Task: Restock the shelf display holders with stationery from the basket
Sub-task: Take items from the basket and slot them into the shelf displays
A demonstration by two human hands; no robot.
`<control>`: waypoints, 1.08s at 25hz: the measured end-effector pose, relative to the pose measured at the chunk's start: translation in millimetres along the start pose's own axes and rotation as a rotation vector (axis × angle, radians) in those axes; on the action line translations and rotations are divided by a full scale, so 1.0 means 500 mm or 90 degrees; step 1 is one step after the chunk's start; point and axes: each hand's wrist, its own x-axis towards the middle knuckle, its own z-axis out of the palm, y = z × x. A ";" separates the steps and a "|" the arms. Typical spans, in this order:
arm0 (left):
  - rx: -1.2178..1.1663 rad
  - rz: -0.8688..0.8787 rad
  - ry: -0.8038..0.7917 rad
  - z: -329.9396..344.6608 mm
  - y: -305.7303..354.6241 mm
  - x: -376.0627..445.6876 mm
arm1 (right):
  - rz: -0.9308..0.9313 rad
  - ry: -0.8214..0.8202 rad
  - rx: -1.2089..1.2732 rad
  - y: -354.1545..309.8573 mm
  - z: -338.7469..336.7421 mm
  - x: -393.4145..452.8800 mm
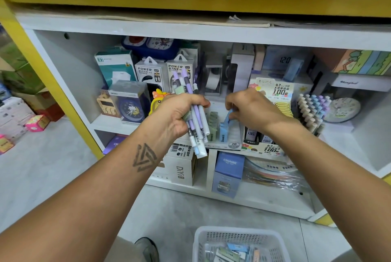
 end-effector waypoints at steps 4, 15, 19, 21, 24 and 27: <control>0.000 -0.004 0.003 -0.002 0.000 0.007 | -0.013 -0.024 0.006 -0.003 0.029 -0.001; -0.012 -0.003 -0.019 -0.005 -0.003 0.017 | 0.005 -0.096 -0.072 -0.020 0.045 -0.008; -0.031 -0.030 -0.058 0.002 0.002 0.015 | 0.049 -0.089 0.024 -0.035 0.026 -0.013; -0.070 -0.050 -0.081 0.011 0.005 0.011 | 0.088 -0.115 0.291 -0.038 -0.003 -0.021; -0.166 -0.079 -0.110 0.027 0.006 0.006 | 0.084 -0.310 0.681 -0.038 -0.038 -0.058; -0.189 -0.073 -0.108 0.043 -0.003 0.011 | 0.095 -0.285 0.735 -0.034 -0.036 -0.085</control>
